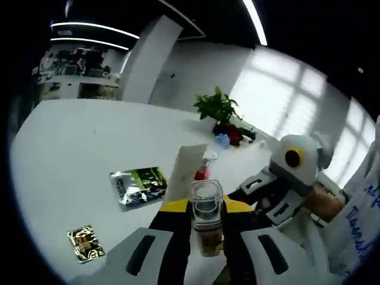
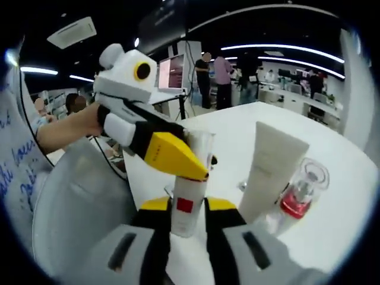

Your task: Arrange the skincare products in the storage area until every visible bottle or jar stands upright without overlapping.

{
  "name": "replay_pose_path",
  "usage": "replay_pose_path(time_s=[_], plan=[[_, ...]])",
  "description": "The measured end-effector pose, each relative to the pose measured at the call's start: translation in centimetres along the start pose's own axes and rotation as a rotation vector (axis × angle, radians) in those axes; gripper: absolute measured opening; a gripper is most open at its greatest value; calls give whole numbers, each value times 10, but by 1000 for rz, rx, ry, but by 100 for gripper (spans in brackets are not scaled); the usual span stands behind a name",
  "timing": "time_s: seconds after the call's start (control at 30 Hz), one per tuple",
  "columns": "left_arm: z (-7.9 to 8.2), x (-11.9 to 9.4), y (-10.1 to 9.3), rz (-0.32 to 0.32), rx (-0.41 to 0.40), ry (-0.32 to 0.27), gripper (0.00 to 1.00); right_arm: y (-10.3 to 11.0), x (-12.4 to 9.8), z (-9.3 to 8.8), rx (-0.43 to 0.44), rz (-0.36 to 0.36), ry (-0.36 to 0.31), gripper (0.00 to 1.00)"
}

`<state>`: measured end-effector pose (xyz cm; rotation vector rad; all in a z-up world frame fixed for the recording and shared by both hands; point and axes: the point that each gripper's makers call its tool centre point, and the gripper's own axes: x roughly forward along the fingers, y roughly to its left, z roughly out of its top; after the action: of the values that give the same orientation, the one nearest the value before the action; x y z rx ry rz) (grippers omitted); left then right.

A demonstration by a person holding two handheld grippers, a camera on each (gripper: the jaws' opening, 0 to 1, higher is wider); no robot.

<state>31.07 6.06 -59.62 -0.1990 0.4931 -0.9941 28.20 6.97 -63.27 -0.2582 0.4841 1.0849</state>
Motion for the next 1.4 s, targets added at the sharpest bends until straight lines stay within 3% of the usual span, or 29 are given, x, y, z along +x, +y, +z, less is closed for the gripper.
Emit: replay_pose_path(time_s=[0.43,0.47,0.6,0.93,1.4], plan=[[-14,7,-12,-139,198,76,15,1,8,-15,-31,33,76,23],[-16,9,-15,-165,248,80,15,1,9,-17,-48,35,89,23],[-23,12,-17,-188,306,113,16,3,13,-24,-104,41,135,23],[-33,17,-13,-222,363,101,16,-4,21,-37,-186,49,191,23],[-47,25,-8,-229,407,107,16,-10,31,-52,-205,36,240,23]])
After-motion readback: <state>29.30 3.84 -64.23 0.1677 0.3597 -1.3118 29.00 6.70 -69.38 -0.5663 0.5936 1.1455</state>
